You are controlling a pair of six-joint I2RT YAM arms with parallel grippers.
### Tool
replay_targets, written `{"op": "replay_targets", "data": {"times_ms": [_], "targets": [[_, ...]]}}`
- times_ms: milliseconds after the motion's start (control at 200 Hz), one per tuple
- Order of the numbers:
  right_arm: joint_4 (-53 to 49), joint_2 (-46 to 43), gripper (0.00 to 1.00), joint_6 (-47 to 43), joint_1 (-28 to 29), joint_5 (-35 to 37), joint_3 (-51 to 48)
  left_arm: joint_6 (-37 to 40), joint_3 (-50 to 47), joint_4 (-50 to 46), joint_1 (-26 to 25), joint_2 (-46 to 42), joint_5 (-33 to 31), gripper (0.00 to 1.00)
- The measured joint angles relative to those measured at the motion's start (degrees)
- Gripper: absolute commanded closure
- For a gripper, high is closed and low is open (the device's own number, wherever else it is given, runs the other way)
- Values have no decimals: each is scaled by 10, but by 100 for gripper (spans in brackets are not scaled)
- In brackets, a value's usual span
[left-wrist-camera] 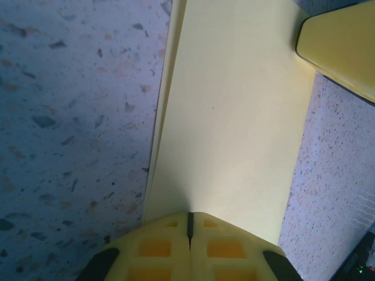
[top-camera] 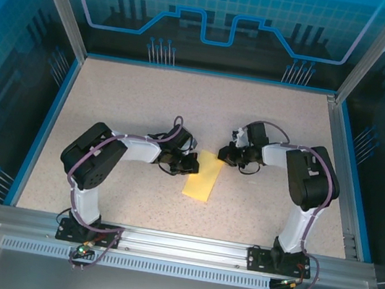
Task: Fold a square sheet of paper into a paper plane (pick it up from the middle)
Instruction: Fold the square sheet of paper in half at the center of the table.
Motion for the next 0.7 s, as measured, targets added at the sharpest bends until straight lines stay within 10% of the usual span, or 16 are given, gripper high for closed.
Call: {"op": "replay_targets", "data": {"times_ms": [700], "targets": [[-76,-6,89,-4,0,32,30,0,1,2,0,0,0,100]]}}
